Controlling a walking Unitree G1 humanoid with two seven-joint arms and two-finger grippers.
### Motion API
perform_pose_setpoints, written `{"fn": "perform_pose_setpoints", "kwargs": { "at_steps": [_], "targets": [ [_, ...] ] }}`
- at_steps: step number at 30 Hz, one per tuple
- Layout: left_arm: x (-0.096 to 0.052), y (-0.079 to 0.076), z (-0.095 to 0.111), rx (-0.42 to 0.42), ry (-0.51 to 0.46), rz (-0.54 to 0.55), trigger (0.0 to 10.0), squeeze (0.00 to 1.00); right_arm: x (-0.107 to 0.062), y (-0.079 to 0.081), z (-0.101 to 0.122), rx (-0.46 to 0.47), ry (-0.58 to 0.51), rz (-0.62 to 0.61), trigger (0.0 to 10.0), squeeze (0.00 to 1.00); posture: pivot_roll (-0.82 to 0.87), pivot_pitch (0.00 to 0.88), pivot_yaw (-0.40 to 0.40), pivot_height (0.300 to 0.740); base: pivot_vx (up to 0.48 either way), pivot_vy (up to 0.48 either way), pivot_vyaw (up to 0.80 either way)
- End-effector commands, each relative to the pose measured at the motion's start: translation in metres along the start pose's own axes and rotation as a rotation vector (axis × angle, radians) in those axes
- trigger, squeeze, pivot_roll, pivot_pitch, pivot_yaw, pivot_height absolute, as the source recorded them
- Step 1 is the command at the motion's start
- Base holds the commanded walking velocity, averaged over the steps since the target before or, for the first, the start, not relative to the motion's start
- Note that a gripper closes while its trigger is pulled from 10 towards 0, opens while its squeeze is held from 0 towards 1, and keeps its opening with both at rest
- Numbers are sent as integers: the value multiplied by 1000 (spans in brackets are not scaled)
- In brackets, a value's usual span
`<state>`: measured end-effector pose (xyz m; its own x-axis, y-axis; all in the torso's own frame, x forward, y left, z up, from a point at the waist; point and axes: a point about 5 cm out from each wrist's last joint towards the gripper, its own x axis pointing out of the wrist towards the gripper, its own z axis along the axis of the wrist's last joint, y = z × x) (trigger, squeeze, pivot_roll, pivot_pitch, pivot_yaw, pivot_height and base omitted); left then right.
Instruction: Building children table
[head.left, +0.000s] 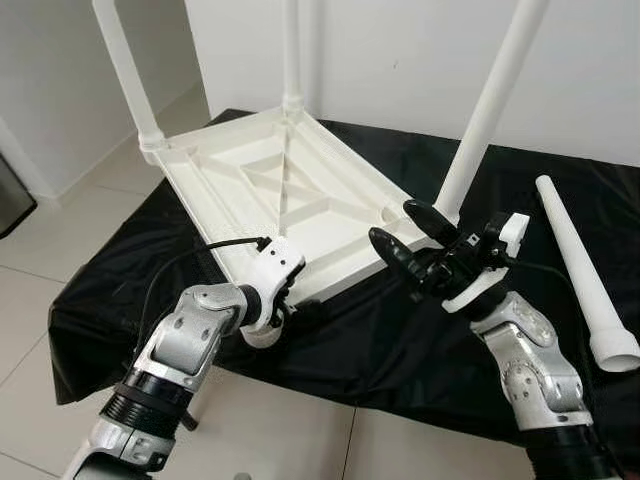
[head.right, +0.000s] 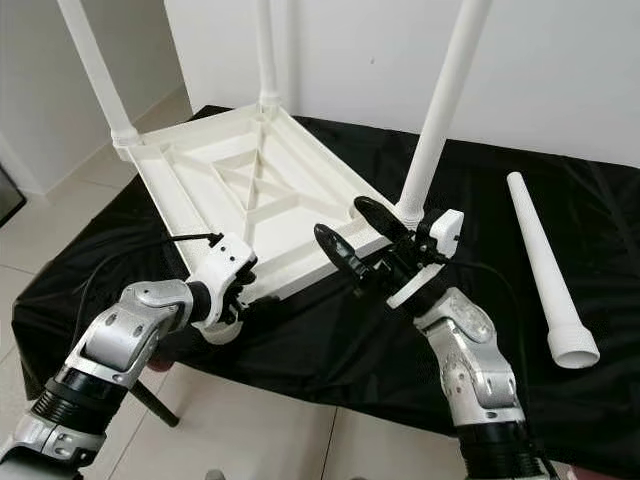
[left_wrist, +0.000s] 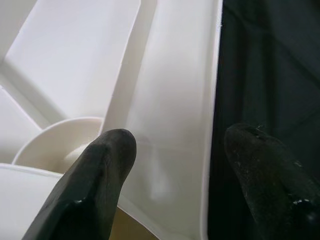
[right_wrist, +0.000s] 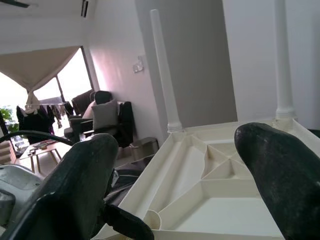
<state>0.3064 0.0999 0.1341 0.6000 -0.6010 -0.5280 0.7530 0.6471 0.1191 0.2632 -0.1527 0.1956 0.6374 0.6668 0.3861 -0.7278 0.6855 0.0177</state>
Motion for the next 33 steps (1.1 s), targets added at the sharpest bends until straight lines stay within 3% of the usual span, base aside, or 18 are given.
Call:
{"fn": "perform_pose_setpoints", "kwargs": {
  "at_steps": [1, 3, 4, 17, 20, 28, 33],
  "targets": [
    [-1, 9, -34, -62, 173, 33, 6549, 0, 1, 6, 3, 15, 6, 7, 10000, 0, -40, 17, 24, 740, 0, 0, 0],
    [-1, 9, -35, -62, 184, 22, 6549, 0, 1, 6, 4, 16, 9, 6, 10000, 0, -40, 17, 24, 740, 0, 0, 0],
    [-1, 9, -37, -61, 198, 15, 0, 0, 1, 8, 5, 22, 14, 3, 10000, 0, -43, 21, 27, 740, 0, 0, 0],
    [3, 9, -35, -73, 220, -5, 0, 0, -1, 14, 14, 31, 26, -23, 10000, 0, -56, 36, 41, 740, 0, 0, 0],
    [12, 15, -22, -129, 170, 50, 0, 0, 0, 16, 16, 39, 18, -32, 10000, 0, -61, 38, 45, 740, 0, 0, 0],
    [21, 21, -2, -166, 108, 83, 0, 0, 0, 18, 17, 40, 19, -41, 10000, 0, -66, 37, 48, 740, 0, 0, 0],
    [30, 32, 19, -205, 45, 152, 0, 0, 1, 20, 18, 41, 20, -46, 10000, 0, -70, 38, 53, 740, 0, 0, 0]
  ]
}}
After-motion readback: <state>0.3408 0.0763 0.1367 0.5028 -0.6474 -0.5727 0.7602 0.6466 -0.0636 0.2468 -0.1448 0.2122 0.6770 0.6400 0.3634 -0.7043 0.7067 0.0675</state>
